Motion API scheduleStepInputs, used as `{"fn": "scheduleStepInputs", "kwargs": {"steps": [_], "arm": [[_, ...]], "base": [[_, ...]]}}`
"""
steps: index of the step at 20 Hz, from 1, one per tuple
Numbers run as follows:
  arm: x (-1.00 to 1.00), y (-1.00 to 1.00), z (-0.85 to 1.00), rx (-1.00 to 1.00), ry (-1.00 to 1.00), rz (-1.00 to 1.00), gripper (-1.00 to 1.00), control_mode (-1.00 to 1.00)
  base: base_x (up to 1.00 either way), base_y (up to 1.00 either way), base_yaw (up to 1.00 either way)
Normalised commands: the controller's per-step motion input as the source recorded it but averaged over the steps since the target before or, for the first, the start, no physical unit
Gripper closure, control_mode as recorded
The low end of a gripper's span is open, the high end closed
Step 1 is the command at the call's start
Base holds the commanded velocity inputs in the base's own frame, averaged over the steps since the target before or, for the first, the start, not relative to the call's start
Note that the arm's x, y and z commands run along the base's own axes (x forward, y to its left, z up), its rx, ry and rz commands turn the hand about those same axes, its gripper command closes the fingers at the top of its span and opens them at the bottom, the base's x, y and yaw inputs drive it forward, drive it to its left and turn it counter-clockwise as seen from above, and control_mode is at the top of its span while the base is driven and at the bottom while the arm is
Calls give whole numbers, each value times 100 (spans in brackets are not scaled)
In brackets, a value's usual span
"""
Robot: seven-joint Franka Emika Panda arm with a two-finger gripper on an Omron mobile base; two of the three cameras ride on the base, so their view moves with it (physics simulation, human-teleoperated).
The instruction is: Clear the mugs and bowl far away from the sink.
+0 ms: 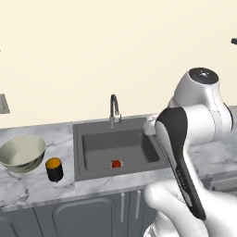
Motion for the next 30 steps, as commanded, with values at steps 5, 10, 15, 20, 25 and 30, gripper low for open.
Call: {"fn": "scheduleStepInputs", "kwargs": {"steps": [5, 10, 15, 20, 25, 30], "arm": [[0, 95, 19, 3, 5, 1, -100, -100], [0, 0, 0, 0, 0, 0, -100, 100], [0, 0, 0, 0, 0, 0, -100, 100], [0, 0, 0, 0, 0, 0, -100, 100], [0, 0, 0, 0, 0, 0, -100, 100], [0, 0, 0, 0, 0, 0, -100, 100]], "base": [[0, 0, 0], [-1, 84, 7], [-12, 99, 10], [-2, 56, 6], [0, -16, 3], [6, -34, 20]]}}
